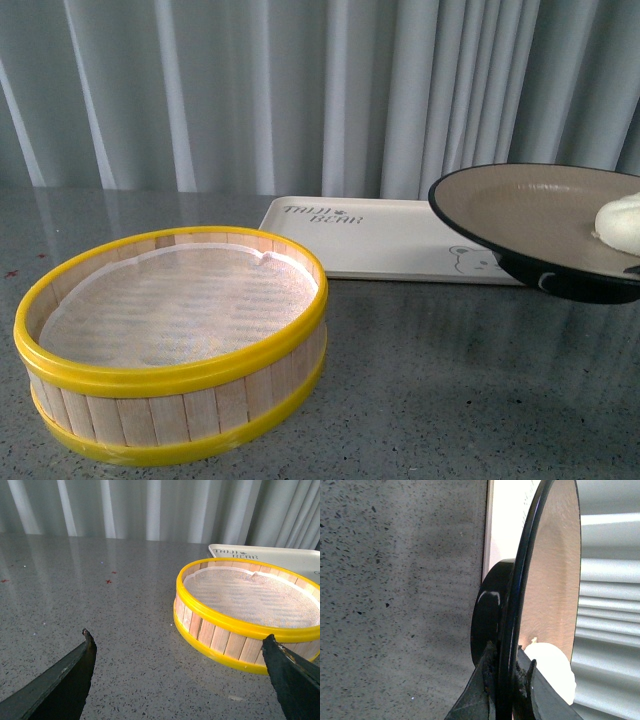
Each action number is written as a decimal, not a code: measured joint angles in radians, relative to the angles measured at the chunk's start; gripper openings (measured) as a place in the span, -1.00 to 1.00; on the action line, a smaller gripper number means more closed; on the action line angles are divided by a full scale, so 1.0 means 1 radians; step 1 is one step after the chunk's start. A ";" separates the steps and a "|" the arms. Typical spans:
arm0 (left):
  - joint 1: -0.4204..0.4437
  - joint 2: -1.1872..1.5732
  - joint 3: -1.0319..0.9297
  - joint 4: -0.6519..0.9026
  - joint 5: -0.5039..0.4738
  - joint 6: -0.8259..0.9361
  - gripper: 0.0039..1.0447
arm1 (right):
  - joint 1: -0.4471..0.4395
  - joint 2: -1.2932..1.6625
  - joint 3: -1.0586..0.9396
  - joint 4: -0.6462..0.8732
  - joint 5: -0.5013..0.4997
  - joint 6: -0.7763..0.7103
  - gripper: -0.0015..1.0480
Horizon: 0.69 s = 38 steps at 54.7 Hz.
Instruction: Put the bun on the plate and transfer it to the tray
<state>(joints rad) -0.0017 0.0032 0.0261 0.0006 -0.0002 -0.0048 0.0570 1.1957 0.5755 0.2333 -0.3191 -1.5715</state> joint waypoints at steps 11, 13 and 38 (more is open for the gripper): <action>0.000 0.000 0.000 0.000 0.000 0.000 0.88 | -0.070 0.082 0.096 -0.062 -0.085 -0.072 -0.94; 0.000 0.000 0.000 0.000 0.000 0.000 0.88 | -0.080 0.100 0.112 -0.073 -0.092 -0.085 -0.94; 0.000 0.000 0.000 0.000 0.000 0.000 0.88 | -0.136 0.470 0.447 -0.051 -0.150 -0.243 -0.94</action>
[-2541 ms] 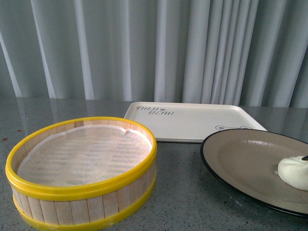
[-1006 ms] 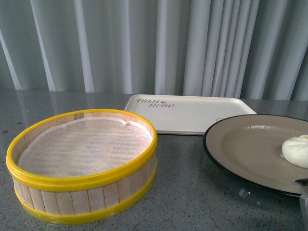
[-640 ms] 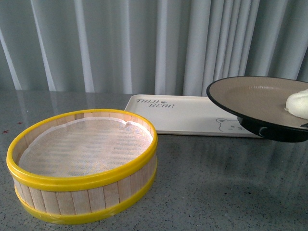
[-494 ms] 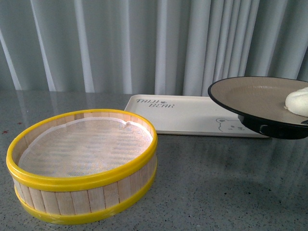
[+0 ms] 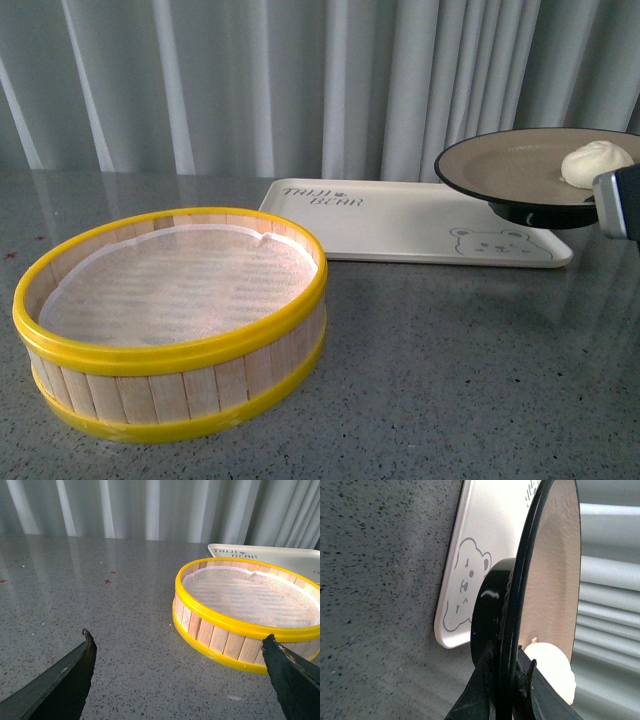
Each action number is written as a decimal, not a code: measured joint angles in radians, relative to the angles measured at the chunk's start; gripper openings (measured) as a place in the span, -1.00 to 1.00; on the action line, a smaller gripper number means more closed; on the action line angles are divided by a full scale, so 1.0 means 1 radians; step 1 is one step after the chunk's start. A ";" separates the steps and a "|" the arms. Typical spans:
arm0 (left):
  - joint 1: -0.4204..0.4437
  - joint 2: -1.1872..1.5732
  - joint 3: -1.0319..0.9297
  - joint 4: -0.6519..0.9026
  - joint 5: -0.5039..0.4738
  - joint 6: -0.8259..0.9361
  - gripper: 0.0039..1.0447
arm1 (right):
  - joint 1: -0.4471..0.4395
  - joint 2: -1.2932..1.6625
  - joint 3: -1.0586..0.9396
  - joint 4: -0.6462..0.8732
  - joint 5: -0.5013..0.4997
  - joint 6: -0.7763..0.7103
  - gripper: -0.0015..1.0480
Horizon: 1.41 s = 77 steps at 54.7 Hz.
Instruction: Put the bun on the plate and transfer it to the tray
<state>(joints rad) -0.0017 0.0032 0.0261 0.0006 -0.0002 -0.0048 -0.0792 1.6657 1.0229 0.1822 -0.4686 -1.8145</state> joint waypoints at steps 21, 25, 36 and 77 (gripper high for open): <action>0.000 0.000 0.000 0.000 0.000 0.000 0.88 | 0.071 0.206 0.183 0.021 -0.013 0.031 -0.94; 0.000 0.000 0.000 0.000 0.000 0.000 0.88 | 0.077 0.231 0.214 0.021 -0.020 0.043 -0.94; 0.000 0.000 0.000 0.000 0.000 0.000 0.88 | 0.078 0.288 0.274 0.007 -0.031 0.058 -0.94; 0.000 0.000 0.000 0.000 0.000 0.000 0.88 | 0.068 0.381 0.332 -0.016 -0.053 0.083 -0.94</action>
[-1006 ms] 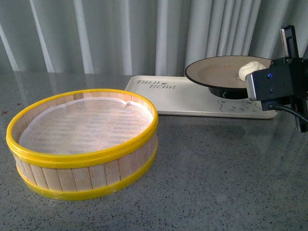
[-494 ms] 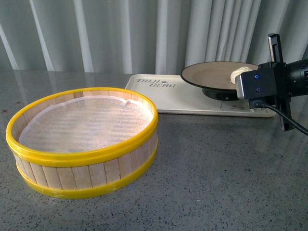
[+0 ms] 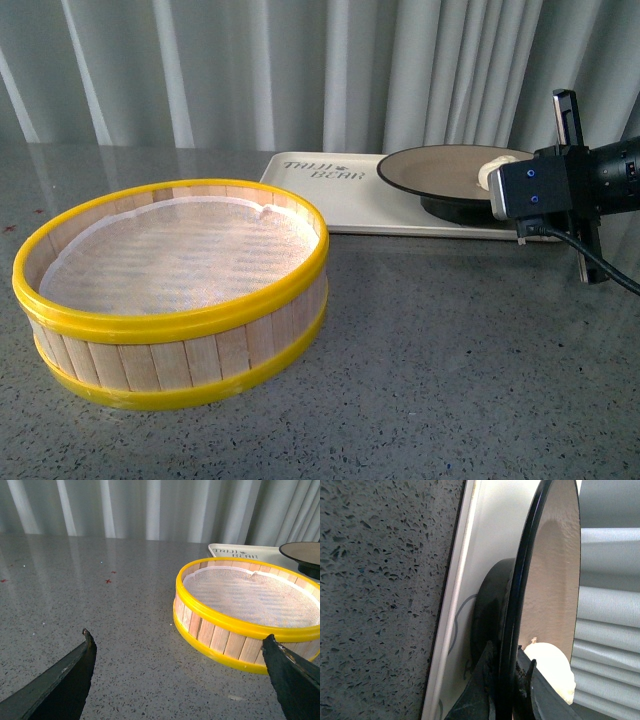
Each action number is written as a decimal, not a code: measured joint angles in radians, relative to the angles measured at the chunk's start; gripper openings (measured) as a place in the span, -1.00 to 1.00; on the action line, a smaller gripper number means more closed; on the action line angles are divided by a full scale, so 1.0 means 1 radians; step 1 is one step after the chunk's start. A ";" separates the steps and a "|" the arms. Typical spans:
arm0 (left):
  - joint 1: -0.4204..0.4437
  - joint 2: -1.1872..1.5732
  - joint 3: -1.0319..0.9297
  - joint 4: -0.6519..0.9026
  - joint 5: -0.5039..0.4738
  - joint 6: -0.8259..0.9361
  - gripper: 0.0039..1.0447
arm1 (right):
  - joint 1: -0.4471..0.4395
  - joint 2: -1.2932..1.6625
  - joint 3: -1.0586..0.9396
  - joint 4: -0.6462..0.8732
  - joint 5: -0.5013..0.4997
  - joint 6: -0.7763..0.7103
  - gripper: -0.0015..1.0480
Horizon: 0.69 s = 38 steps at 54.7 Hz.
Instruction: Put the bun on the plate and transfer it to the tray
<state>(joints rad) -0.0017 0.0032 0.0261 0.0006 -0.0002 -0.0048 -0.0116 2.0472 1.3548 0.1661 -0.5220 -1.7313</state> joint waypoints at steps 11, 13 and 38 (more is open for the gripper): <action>0.000 0.000 0.000 0.000 0.000 0.000 0.88 | -0.002 0.014 0.023 0.005 -0.003 0.004 -0.94; 0.000 0.000 0.000 0.000 0.000 0.000 0.88 | -0.002 0.018 0.028 0.009 -0.003 0.008 -0.94; 0.000 0.000 0.000 0.000 0.000 0.000 0.88 | -0.010 0.075 0.072 0.035 -0.002 0.036 -0.94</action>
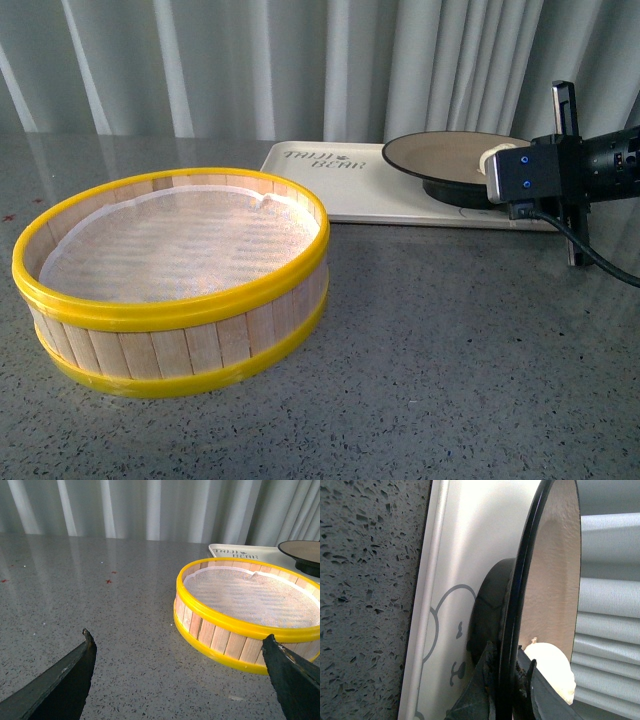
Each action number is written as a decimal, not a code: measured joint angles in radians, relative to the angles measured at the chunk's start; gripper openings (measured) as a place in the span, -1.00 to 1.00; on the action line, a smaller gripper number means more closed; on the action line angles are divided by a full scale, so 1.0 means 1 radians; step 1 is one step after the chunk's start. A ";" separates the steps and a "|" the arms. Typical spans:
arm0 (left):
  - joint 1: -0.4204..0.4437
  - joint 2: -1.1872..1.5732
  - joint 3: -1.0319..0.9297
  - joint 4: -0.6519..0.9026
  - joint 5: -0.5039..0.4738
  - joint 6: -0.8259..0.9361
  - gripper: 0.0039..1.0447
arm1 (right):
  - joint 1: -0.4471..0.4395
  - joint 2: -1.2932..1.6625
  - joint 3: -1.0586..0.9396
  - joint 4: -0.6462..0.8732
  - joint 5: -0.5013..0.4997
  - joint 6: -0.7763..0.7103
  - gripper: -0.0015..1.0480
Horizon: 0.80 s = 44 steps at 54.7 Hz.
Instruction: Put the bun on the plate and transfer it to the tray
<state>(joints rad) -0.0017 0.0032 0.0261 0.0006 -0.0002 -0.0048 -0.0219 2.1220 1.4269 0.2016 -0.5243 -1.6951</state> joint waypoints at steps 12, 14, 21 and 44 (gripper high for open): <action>0.000 0.000 0.000 0.000 0.000 0.000 0.88 | 0.000 0.001 0.000 0.034 -0.014 0.005 -0.57; 0.000 0.000 0.000 0.000 0.000 0.000 0.88 | 0.003 0.001 -0.001 0.060 -0.020 0.014 -0.40; 0.000 0.000 0.000 0.000 0.000 0.000 0.88 | 0.013 -0.017 -0.037 0.103 -0.019 0.054 0.14; 0.000 0.000 0.000 0.000 0.000 0.000 0.88 | 0.089 -0.372 -0.342 0.223 0.088 0.350 0.83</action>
<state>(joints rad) -0.0017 0.0032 0.0261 0.0006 -0.0002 -0.0048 0.0669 1.7504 1.0851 0.4248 -0.4366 -1.3453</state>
